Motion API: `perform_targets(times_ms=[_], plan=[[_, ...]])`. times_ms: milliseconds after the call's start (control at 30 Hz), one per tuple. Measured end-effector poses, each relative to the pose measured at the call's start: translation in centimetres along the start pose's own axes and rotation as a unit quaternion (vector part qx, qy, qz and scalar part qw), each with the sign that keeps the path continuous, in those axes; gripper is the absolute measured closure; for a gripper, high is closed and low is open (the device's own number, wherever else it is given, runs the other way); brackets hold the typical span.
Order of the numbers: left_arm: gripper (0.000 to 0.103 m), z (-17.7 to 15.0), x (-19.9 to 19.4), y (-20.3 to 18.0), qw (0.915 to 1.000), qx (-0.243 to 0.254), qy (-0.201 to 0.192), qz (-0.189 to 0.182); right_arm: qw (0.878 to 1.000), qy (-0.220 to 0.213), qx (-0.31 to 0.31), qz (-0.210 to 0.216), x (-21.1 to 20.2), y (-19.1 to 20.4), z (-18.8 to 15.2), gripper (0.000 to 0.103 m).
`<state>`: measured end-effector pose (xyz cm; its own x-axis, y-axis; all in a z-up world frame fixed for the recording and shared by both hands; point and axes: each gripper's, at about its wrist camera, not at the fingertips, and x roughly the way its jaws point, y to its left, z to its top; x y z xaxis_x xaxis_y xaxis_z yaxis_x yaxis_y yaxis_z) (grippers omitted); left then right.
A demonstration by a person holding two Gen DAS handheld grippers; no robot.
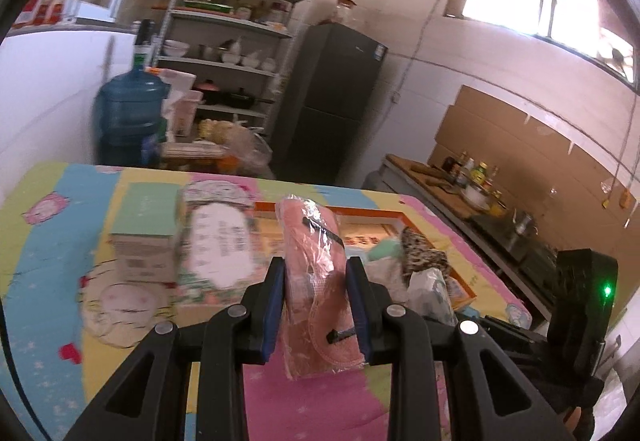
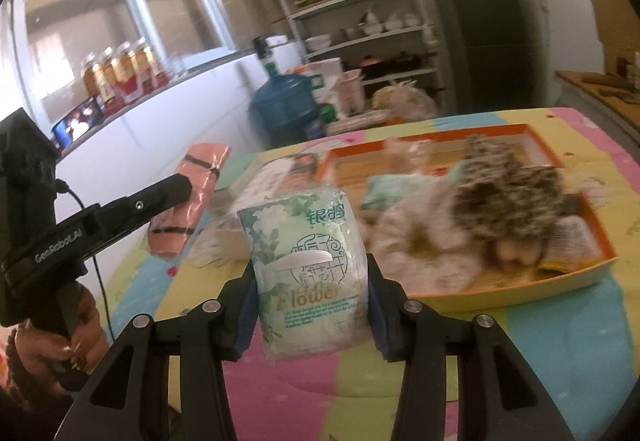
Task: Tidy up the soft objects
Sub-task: 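Carry the pink pouch with the left gripper while the right carries the tissue pack to the box, then release the pink pouch into the box with the left gripper while the right releases the tissue pack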
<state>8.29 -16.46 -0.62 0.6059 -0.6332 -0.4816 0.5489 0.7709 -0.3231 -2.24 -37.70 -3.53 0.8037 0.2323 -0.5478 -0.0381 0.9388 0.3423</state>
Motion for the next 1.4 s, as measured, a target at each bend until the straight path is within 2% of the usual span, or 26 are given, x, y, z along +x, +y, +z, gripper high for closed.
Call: perform_targets(times_ms=[433,600,833,1167,1200,1300,1400], plan=[[0.073,0.5,7.3,-4.9,0.9989,0.010,0.033,-0.031,0.999,-0.012,0.005,-0.040,-1.0,-7.2,2.7,0.055],[0.076,0.5,9.6,-5.6,0.9986,0.011,0.045,-0.025,0.999,-0.011,-0.007,-0.048,-0.3,-8.5,3.7,0.055],[0.076,-0.6,13.2,-4.9,0.9965,-0.004,0.084,-0.009,0.999,0.004,0.002,-0.047,1.8,-10.7,4.2,0.055],[0.076,-0.4,13.1,-4.7,0.9975,-0.004,0.068,0.017,0.999,0.018,-0.001,-0.048,3.7,-11.4,4.1,0.055],[0.074,-0.3,13.1,-4.7,0.9974,-0.005,0.069,0.019,0.999,0.020,-0.002,-0.048,3.9,-11.4,4.1,0.055],[0.059,-0.3,12.9,-4.6,0.9973,-0.008,0.070,0.021,0.999,0.022,-0.005,-0.049,4.2,-11.3,4.1,0.054],[0.051,-0.4,12.7,-4.4,0.9973,-0.013,0.071,0.018,0.999,0.022,-0.005,-0.048,4.4,-11.2,4.1,0.052]])
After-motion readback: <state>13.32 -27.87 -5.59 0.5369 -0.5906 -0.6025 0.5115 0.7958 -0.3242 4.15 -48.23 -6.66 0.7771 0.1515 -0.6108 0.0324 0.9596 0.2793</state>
